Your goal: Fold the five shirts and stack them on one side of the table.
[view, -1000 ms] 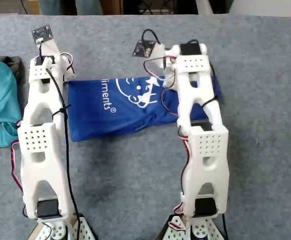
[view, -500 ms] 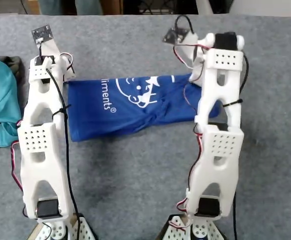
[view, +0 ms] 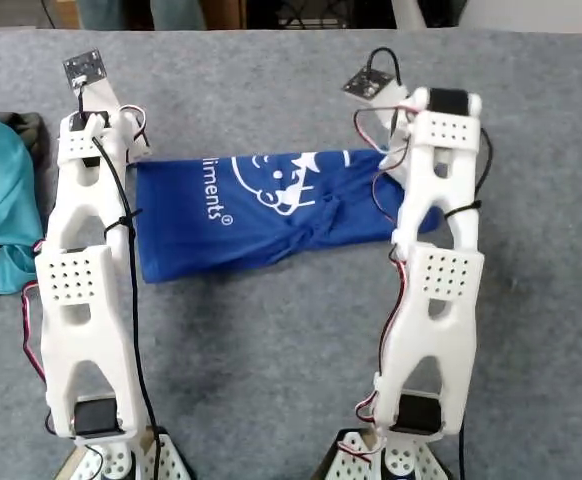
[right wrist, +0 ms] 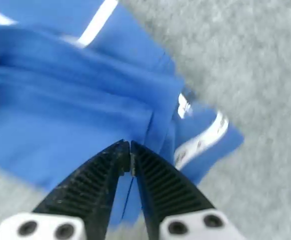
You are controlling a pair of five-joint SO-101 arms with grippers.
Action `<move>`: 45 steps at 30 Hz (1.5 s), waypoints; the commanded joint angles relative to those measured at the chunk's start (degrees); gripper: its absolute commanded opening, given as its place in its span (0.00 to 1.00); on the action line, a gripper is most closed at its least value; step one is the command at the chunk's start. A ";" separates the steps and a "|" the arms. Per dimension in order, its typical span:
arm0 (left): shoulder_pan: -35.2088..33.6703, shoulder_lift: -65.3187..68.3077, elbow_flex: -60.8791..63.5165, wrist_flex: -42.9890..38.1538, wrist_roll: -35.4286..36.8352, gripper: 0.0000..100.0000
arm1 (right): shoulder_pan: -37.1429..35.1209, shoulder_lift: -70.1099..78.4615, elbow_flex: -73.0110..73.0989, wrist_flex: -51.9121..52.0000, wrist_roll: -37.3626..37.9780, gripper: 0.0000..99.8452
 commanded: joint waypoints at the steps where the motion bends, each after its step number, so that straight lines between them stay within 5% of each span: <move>1: -0.31 -0.70 -3.12 -0.62 0.62 0.03 | -1.23 -1.98 -9.36 5.10 1.58 0.01; 10: -0.31 -0.88 -2.59 -0.53 0.62 0.03 | -11.87 -13.67 11.91 4.22 1.23 0.01; 16: -0.31 -0.88 -3.03 -0.53 0.62 0.03 | -17.23 -10.24 23.60 -8.00 -4.66 0.01; 21: -0.31 -0.88 -2.95 -0.53 0.62 0.03 | -17.14 -7.96 23.08 -8.88 -7.65 0.01; 29: -0.22 -0.97 -2.86 -0.53 0.62 0.03 | -16.88 -13.41 10.42 5.10 -7.56 0.01; 36: -0.75 -1.23 -7.08 4.66 0.88 0.03 | -9.49 -32.84 17.71 5.10 -12.57 0.01; 41: -1.45 -1.05 -15.16 12.48 4.13 0.03 | 0.70 -55.16 40.84 4.31 -12.84 0.01; 45: -1.54 -1.14 -24.84 20.13 3.96 0.04 | 13.80 -66.33 64.40 -7.47 -13.19 0.01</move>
